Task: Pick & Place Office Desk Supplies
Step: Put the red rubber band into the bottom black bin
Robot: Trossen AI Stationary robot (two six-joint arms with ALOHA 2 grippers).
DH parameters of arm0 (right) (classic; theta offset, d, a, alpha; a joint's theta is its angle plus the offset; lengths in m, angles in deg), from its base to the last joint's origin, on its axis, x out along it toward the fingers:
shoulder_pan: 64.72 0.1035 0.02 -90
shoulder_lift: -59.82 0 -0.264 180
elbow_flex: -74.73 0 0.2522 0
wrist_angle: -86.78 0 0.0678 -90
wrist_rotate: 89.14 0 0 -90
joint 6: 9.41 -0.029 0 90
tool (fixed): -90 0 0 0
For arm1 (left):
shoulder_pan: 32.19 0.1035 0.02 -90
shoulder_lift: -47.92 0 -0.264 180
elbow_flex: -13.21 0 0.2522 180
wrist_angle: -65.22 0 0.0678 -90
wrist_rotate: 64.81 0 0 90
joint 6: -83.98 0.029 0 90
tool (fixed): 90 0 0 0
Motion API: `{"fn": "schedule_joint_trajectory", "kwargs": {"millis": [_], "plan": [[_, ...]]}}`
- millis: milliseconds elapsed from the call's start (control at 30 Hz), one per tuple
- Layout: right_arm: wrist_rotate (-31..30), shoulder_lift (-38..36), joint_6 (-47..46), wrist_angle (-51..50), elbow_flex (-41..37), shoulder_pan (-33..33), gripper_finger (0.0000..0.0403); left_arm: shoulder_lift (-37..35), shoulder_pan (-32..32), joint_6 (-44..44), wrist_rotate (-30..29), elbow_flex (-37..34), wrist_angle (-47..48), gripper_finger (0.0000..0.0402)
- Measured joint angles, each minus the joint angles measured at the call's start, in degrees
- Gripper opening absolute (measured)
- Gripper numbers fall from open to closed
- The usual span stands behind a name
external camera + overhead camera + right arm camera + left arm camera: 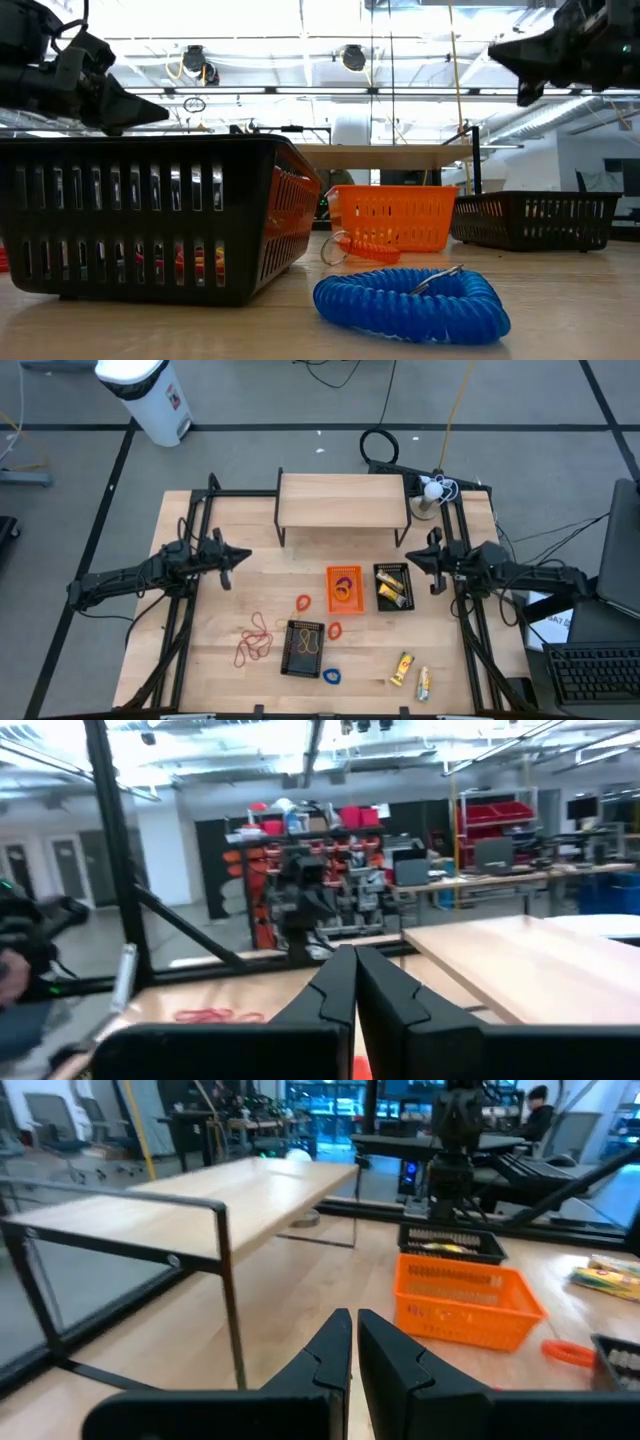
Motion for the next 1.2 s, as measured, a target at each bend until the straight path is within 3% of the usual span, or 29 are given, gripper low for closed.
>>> {"fn": "schedule_joint_trajectory", "kwargs": {"millis": [267,567,767,1033,1200], "plan": [[-2.58,-0.01,2.22,2.49,-2.33,0.02,0.0000,0.00,0.00,0.61,-1.22,0.00,-3.71,0.0021],[-2.61,0.01,2.43,2.44,-2.63,0.02,0.0000,0.00,0.00,8.59,-0.62,0.00,-7.37,0.0021],[-4.98,-0.03,2.47,13.10,-6.57,0.00,0.0000,0.00,-0.02,1.86,-1.08,0.00,-8.63,0.0021],[-6.97,0.62,1.53,11.66,-6.81,0.35,0.0000,0.00,0.00,-3.97,-2.14,0.00,-8.63,0.0021],[-3.92,1.74,2.66,11.50,-6.85,0.35,0.0000,0.00,0.00,-7.71,-2.28,0.00,-7.62,0.0021]]}}
